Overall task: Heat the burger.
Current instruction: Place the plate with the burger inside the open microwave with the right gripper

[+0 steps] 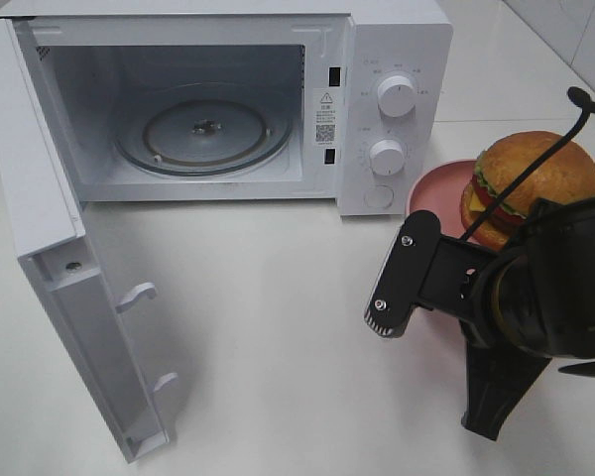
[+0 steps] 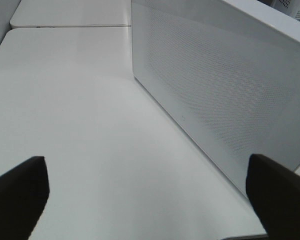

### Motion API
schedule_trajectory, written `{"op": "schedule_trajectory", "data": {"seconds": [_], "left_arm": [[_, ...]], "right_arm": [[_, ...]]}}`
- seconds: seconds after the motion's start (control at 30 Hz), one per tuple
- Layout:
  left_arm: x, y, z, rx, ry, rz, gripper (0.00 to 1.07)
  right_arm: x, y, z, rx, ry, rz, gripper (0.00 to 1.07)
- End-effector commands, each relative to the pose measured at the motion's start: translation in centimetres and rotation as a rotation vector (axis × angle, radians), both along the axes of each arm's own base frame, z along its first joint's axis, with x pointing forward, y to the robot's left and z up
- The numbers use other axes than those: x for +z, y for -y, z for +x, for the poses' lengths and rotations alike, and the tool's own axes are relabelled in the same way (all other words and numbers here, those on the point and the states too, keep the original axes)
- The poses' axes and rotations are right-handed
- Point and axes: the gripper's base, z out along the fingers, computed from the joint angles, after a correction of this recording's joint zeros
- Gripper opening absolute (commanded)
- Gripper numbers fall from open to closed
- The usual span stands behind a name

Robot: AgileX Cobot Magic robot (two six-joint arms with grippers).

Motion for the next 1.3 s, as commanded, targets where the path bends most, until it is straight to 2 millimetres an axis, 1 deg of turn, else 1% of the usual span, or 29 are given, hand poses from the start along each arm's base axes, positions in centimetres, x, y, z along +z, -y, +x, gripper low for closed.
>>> {"op": "schedule_trajectory", "data": {"seconds": [0.03,0.53,0.6,0.7,0.77,0.87,1.07,1.3], "left_arm": [[0.0,0.0,-0.2,0.005,0.026,-0.008,1.0],[0.0,0.0,-0.2,0.005,0.026,-0.008,1.0],[0.0,0.0,-0.2,0.005,0.026,-0.008,1.0],[0.0,0.0,-0.2,0.005,0.026,-0.008,1.0],[0.0,0.0,-0.2,0.005,0.026,-0.008,1.0],[0.0,0.0,-0.2,0.005,0.026,-0.008,1.0],[0.0,0.0,-0.2,0.005,0.026,-0.008,1.0],[0.0,0.0,-0.2,0.005,0.026,-0.008,1.0]], "right_arm": [[0.3,0.1,0.3,0.115,0.019,-0.085,0.01],[0.2,-0.7,0.3,0.294,-0.016,-0.11,0.01],[0.1,-0.9,0.3,0.346,-0.024,-0.129,0.01],[0.1,-0.9,0.2,0.365,-0.027,-0.134,0.01],[0.1,-1.1,0.2,0.436,-0.036,-0.158,0.02],[0.1,-1.3,0.2,0.485,-0.039,-0.173,0.02],[0.1,-1.6,0.3,0.539,-0.035,-0.174,0.02],[0.0,-2.4,0.2,0.647,-0.029,-0.145,0.02]]}}
